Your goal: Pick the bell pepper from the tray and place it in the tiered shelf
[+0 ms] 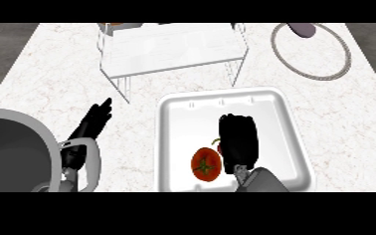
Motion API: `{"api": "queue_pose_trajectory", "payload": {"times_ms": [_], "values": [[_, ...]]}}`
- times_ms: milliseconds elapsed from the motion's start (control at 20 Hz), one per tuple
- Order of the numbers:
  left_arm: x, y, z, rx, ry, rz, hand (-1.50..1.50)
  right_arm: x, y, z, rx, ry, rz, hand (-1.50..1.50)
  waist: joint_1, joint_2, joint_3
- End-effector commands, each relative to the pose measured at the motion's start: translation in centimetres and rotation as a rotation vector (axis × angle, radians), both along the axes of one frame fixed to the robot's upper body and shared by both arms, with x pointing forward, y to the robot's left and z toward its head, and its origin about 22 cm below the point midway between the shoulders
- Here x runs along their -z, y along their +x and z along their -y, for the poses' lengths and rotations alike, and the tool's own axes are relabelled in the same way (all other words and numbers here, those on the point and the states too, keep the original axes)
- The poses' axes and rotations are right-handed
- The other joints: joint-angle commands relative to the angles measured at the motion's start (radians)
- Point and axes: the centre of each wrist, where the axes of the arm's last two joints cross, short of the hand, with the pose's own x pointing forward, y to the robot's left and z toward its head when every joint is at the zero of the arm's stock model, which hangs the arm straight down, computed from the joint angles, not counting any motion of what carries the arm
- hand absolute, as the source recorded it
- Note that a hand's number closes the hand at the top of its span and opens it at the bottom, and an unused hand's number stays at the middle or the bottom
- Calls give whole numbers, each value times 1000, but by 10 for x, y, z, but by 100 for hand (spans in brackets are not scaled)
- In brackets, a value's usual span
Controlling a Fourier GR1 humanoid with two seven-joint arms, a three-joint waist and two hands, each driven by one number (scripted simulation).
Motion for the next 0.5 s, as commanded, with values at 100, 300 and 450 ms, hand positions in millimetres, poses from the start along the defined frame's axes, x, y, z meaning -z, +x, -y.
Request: {"api": "queue_pose_trajectory", "payload": {"times_ms": [100, 300, 450], "values": [[-3, -4, 0, 10, 13, 69, 0, -30, 7, 4, 89, 165, -113, 150, 3, 5, 4], [-1, -13, -16, -5, -16, 65, 0, -67, -7, 16, 131, 222, -82, 150, -2, 4, 4], [3, 0, -3, 3, -7, 35, 0, -101, -27, 16, 124, 260, 12, 150, -8, 4, 4]]}}
